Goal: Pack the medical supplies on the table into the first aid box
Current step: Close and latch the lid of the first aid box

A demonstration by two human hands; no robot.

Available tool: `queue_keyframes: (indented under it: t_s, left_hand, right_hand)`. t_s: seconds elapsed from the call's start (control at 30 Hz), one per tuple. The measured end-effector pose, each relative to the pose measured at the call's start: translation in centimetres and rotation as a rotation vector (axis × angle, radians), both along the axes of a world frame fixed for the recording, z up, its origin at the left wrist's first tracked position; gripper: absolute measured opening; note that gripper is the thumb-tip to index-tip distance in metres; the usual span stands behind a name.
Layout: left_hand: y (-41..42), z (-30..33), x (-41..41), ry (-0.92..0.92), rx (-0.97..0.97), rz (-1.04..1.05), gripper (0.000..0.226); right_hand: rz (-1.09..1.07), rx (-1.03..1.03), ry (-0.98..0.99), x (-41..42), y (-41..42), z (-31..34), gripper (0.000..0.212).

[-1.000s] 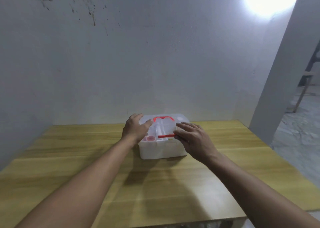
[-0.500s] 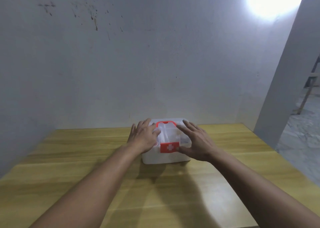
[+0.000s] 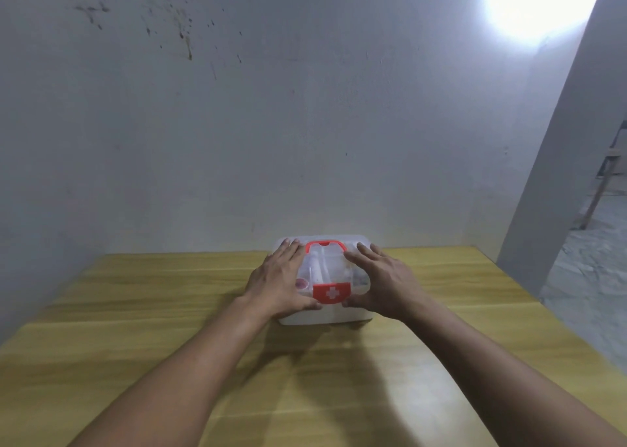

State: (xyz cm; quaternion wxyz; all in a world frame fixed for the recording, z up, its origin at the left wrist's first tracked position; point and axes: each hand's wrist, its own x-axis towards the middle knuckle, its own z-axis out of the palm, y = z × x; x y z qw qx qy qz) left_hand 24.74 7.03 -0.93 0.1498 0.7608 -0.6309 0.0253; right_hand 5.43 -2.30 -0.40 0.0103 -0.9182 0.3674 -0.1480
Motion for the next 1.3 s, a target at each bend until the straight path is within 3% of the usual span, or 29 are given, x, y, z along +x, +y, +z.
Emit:
queue_keyframes:
  t_s: [0.43, 0.87, 1.3]
  left_hand:
    - [0.4, 0.0, -0.6, -0.009, -0.071, 0.014, 0.115]
    - [-0.1, 0.6, 0.1, -0.04, 0.09, -0.002, 0.113]
    - [-5.2, 0.9, 3.1, -0.114, 0.173, 0.128, 0.113]
  right_hand:
    - [-0.002, -0.062, 0.01, 0.2, 0.3, 0.0, 0.095]
    - [0.028, -0.061, 0.124, -0.1, -0.9, 0.0, 0.097]
    - [-0.018, 0.024, 0.017, 4.3, -4.8, 0.2, 0.097]
